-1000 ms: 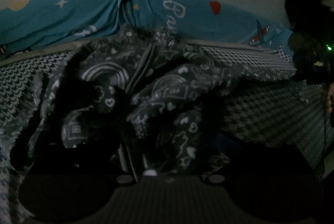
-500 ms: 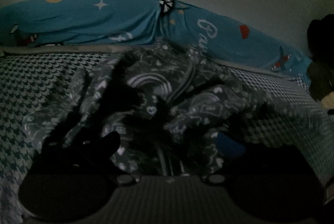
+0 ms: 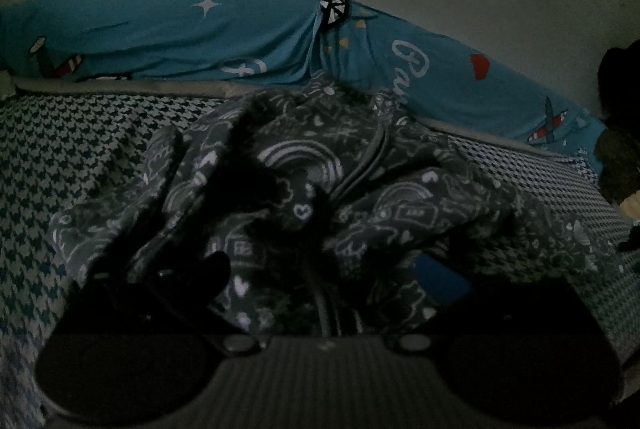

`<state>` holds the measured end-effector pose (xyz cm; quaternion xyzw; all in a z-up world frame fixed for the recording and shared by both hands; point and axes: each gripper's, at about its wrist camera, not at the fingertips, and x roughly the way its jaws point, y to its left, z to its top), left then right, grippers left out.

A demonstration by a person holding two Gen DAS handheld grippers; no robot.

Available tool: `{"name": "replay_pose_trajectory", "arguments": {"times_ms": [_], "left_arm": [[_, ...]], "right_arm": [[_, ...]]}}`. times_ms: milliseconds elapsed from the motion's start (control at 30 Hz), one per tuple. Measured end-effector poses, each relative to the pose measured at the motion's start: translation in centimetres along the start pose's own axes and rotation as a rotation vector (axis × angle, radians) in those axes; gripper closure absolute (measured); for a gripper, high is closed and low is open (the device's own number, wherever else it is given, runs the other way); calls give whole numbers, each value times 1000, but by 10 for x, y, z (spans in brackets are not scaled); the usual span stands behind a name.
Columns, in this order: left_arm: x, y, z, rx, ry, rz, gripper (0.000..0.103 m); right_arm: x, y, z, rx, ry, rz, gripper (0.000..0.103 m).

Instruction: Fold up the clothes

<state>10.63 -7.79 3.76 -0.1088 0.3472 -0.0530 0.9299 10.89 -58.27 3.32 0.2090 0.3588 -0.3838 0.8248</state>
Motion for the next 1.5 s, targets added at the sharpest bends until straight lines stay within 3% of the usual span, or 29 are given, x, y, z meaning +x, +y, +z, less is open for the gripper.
{"name": "replay_pose_trajectory", "arguments": {"times_ms": [200, 233, 267, 300, 367, 533, 700, 767, 933, 967, 1033, 1133, 1500], "left_arm": [[2, 2, 0, -9, 2, 9, 0], [3, 2, 0, -12, 3, 13, 0], [3, 2, 0, -16, 4, 16, 0], [4, 3, 0, -20, 5, 19, 0], [5, 5, 0, -28, 5, 26, 0], [5, 9, 0, -35, -2, 50, 0], [4, 13, 0, -39, -9, 76, 0], [4, 16, 1, -43, -9, 83, 0], [1, 26, 3, -52, -21, 92, 0], [0, 28, 3, -57, -22, 97, 0], [-1, 33, 2, -70, -24, 108, 0], [-3, 40, 0, -92, -24, 123, 0], [-4, 55, -11, -121, -5, 164, 0]], "right_arm": [[17, 6, -5, -31, 26, 2, 42], [17, 10, -6, -51, 19, 3, 46], [16, 14, -8, -72, 11, 6, 58], [15, 17, -10, -93, 4, 8, 64], [10, 19, -9, -89, -21, 6, 89], [-4, 21, -8, -70, -85, -2, 92], [-21, -4, 0, 90, -198, -159, 95], [-19, -9, 2, 117, -202, -204, 95], [-15, -16, 3, 189, -147, -206, 91], [-18, -15, 4, 189, -162, -207, 86], [-25, -11, 5, 165, -199, -206, 86], [-33, 4, 3, 101, -211, -138, 85], [-62, 71, -30, -61, -124, 176, 78]]}}
